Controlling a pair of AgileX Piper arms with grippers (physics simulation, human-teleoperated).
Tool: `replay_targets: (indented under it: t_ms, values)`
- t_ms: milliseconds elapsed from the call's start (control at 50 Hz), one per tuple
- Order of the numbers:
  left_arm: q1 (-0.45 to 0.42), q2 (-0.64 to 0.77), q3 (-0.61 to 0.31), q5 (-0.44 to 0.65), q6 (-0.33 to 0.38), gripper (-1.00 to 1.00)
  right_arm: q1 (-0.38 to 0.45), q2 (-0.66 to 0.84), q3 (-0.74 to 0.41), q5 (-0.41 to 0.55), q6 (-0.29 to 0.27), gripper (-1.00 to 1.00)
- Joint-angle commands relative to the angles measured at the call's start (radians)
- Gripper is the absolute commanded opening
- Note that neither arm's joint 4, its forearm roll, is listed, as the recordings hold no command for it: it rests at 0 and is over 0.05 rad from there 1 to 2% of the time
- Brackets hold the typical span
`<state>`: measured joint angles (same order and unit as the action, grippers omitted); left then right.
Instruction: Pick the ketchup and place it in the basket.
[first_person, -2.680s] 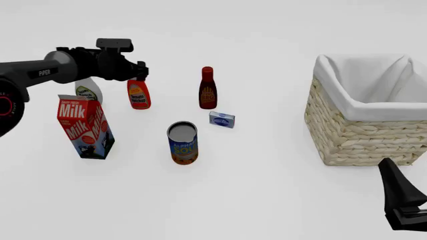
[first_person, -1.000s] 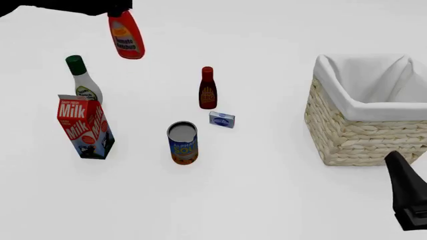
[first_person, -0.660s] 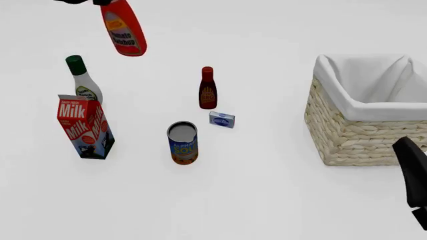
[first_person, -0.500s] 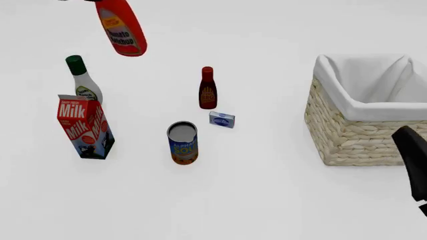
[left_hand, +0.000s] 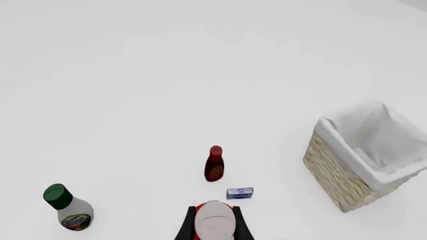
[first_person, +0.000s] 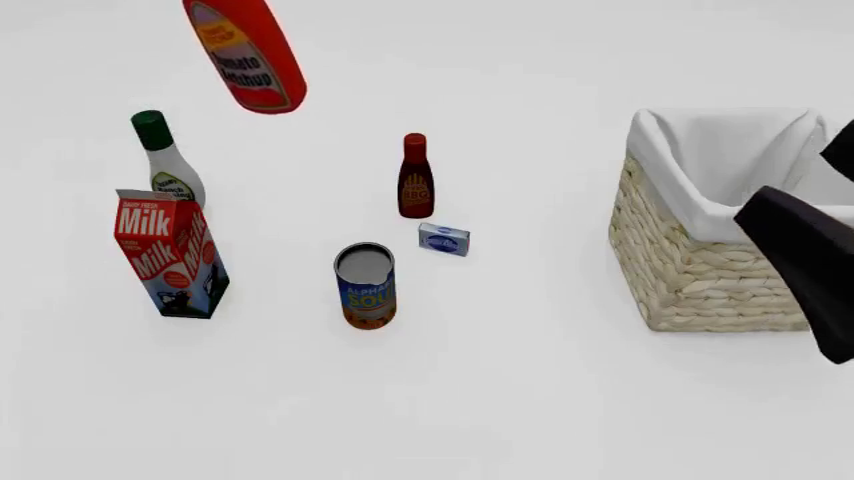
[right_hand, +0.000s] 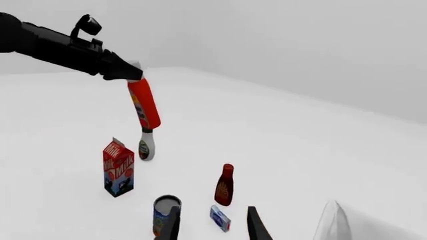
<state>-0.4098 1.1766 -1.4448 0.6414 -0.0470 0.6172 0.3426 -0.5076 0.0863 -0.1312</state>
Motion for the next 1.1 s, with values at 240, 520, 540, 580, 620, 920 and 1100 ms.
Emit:
replay_targets:
  t_ms: [240,520,540,580,620,920,1100]
  values:
    - [-0.117,-0.010,-0.037,0.049,0.013,-1.00,0.219,0.198,-0.091,-0.011,-0.032,1.00]
    - [-0.144,0.005,-0.052,0.066,0.028,-1.00,0.269,0.307,-0.108,-0.083,-0.033,1.00]
    - [-0.143,0.004,-0.054,0.068,0.028,-1.00,0.273,0.317,-0.107,-0.090,-0.047,1.00]
    - [-0.147,0.004,-0.058,0.072,0.029,-1.00,0.274,0.333,-0.111,-0.098,-0.050,1.00]
    - [-0.154,0.002,-0.057,0.075,0.030,-1.00,0.281,0.363,-0.123,-0.108,-0.061,1.00]
    - [-0.167,-0.007,-0.032,0.068,0.049,-1.00,0.281,0.497,-0.162,-0.166,-0.110,1.00]
    - [-0.175,-0.014,-0.010,0.059,0.048,-1.00,0.266,0.555,-0.207,-0.195,-0.121,1.00]
